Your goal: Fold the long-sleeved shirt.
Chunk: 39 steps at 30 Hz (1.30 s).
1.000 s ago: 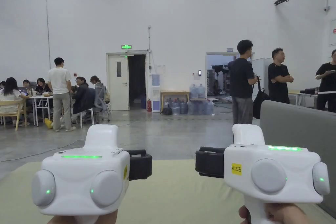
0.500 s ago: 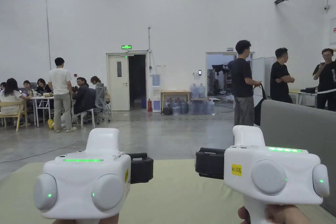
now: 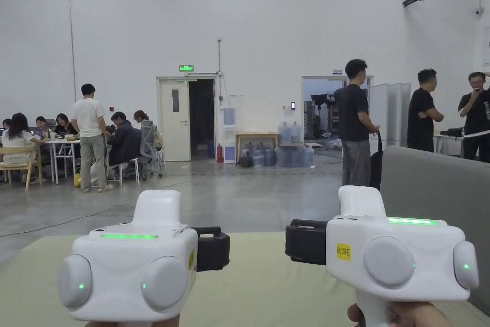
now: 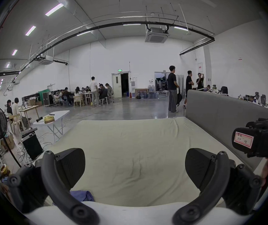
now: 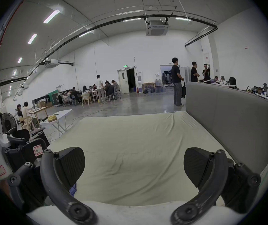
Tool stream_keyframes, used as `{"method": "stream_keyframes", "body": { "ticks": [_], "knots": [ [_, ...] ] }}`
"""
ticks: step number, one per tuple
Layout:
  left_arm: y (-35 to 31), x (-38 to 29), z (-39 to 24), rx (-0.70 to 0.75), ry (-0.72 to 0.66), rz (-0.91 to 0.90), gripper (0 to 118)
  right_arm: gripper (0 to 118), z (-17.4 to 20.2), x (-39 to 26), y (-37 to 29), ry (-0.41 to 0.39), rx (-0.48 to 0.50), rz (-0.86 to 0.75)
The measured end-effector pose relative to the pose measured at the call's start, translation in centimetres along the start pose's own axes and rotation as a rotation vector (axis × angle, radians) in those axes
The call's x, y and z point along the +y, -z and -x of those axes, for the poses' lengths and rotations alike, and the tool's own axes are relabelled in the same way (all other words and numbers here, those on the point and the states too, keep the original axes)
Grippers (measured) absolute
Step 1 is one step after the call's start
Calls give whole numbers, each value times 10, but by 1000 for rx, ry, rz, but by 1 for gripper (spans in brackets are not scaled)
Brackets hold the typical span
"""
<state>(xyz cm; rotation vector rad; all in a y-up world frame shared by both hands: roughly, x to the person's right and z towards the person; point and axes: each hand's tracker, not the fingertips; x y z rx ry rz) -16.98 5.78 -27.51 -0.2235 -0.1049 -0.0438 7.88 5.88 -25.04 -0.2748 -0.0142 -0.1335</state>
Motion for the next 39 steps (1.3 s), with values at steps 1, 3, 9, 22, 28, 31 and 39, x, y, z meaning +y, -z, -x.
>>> {"method": "stream_keyframes", "body": {
  "ticks": [1,3,9,22,28,31,39],
  "knots": [
    [0,0,0,0,2,1,118,118,1,0,1,-1,-2,1],
    [0,0,-1,-2,2,7,118,118,1,0,1,5,2,3],
    [1,0,0,6,5,10,118,118,2,2,1,15,4,4],
    [2,-4,2,2,-6,30,118,118,0,-1,3,26,-3,9],
    [4,-6,2,0,-7,39,118,118,-1,-3,5,23,-9,16],
    [4,-7,2,6,0,38,118,118,-1,-4,5,27,-4,21],
    [3,-6,5,1,-8,43,118,118,-1,-6,5,33,-3,25]
  ]
}}
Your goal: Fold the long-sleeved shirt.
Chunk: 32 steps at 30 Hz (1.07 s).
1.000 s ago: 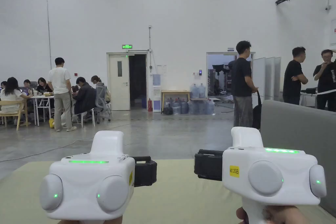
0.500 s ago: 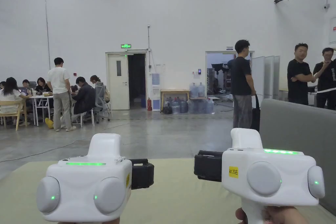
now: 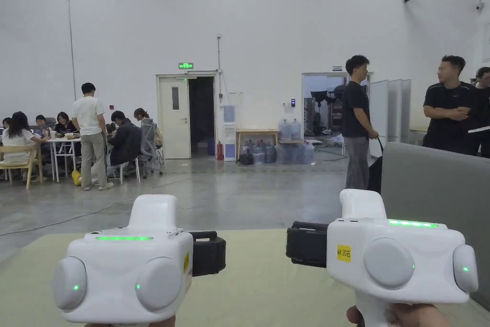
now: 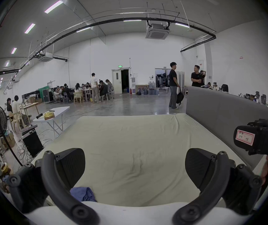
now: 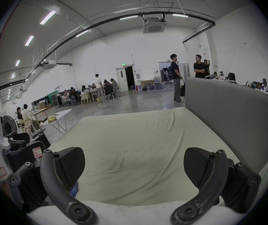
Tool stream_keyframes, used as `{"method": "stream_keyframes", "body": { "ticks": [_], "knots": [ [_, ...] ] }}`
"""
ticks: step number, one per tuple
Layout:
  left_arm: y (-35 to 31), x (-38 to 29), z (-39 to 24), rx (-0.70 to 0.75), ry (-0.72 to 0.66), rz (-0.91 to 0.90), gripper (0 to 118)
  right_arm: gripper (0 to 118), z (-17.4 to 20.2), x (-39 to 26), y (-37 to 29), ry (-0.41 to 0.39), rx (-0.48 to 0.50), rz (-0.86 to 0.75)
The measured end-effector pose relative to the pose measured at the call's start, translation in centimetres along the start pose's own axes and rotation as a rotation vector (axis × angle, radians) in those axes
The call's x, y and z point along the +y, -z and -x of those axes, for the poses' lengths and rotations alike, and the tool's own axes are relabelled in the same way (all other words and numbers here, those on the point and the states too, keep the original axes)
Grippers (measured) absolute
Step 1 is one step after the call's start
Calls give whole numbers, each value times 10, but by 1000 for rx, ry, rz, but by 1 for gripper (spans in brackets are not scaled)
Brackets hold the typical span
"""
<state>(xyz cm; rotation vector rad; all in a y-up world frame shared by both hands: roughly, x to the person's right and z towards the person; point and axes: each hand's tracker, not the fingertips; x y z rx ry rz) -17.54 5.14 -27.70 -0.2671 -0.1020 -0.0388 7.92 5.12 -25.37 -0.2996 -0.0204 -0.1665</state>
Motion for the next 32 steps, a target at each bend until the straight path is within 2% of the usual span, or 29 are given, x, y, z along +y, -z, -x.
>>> {"method": "stream_keyframes", "body": {
  "ticks": [12,15,22,27,32],
  "knots": [
    [-1,-3,2,5,-5,-4,118,118,0,-5,1,-4,4,-2],
    [0,-4,2,3,-6,3,118,118,4,-7,2,-21,-37,3],
    [0,-5,0,0,-4,3,118,118,2,-8,1,-11,-17,12],
    [1,-7,-1,-8,-3,14,118,118,5,-9,0,-47,-30,1],
    [2,-6,-2,-17,-7,14,118,118,5,-9,0,-31,-19,5]
  ]
}}
